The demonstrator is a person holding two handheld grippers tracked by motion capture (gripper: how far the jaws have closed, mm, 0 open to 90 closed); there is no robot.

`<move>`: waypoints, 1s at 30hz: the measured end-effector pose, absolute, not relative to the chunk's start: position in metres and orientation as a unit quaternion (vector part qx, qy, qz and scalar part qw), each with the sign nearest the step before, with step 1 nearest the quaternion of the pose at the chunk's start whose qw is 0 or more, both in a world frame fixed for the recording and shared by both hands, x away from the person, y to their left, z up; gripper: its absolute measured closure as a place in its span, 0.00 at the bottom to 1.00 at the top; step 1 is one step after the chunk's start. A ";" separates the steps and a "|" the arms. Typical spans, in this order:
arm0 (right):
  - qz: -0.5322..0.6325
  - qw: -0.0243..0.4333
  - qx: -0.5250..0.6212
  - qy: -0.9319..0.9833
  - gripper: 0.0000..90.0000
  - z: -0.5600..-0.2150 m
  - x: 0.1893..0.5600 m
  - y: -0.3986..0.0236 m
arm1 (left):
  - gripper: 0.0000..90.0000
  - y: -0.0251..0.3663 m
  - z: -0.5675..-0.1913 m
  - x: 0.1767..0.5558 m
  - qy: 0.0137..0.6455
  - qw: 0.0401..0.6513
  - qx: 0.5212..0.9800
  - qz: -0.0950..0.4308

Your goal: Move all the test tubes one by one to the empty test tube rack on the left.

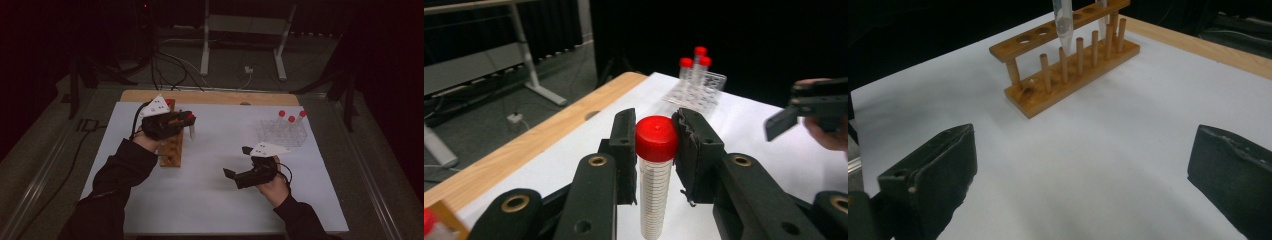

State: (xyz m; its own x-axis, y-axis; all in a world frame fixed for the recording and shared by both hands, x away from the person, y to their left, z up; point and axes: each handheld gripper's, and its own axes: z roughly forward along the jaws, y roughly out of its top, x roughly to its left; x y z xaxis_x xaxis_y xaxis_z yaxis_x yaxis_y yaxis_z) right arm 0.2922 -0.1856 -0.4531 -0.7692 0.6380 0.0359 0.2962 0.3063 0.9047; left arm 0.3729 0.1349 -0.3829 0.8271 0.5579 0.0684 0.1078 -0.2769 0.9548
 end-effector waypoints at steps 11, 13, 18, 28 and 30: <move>0.512 0.171 0.292 0.790 0.00 -0.452 0.292 -0.187 | 0.80 0.158 -0.377 0.391 0.268 0.550 0.752 0.248; 0.511 0.170 0.293 0.790 0.00 -0.453 0.292 -0.187 | 0.80 0.162 -0.378 0.395 0.280 0.543 0.748 0.258; 0.510 0.172 0.293 0.790 0.00 -0.453 0.292 -0.187 | 0.80 0.169 -0.379 0.406 0.299 0.531 0.745 0.270; 0.510 0.174 0.293 0.790 0.00 -0.455 0.292 -0.187 | 0.80 0.180 -0.384 0.423 0.336 0.521 0.720 0.313; 0.510 0.176 0.293 0.790 0.00 -0.455 0.293 -0.187 | 0.80 0.181 -0.386 0.426 0.345 0.522 0.711 0.322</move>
State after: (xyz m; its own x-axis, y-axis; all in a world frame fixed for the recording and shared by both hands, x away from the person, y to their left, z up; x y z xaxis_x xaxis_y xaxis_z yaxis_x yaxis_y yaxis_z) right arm 0.2925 -0.1873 -0.4550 -0.7667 0.6417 0.0211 0.2835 0.3089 0.9078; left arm 0.4263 0.1813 -0.3858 0.5549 0.8261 0.0981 0.1543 -0.2181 0.9637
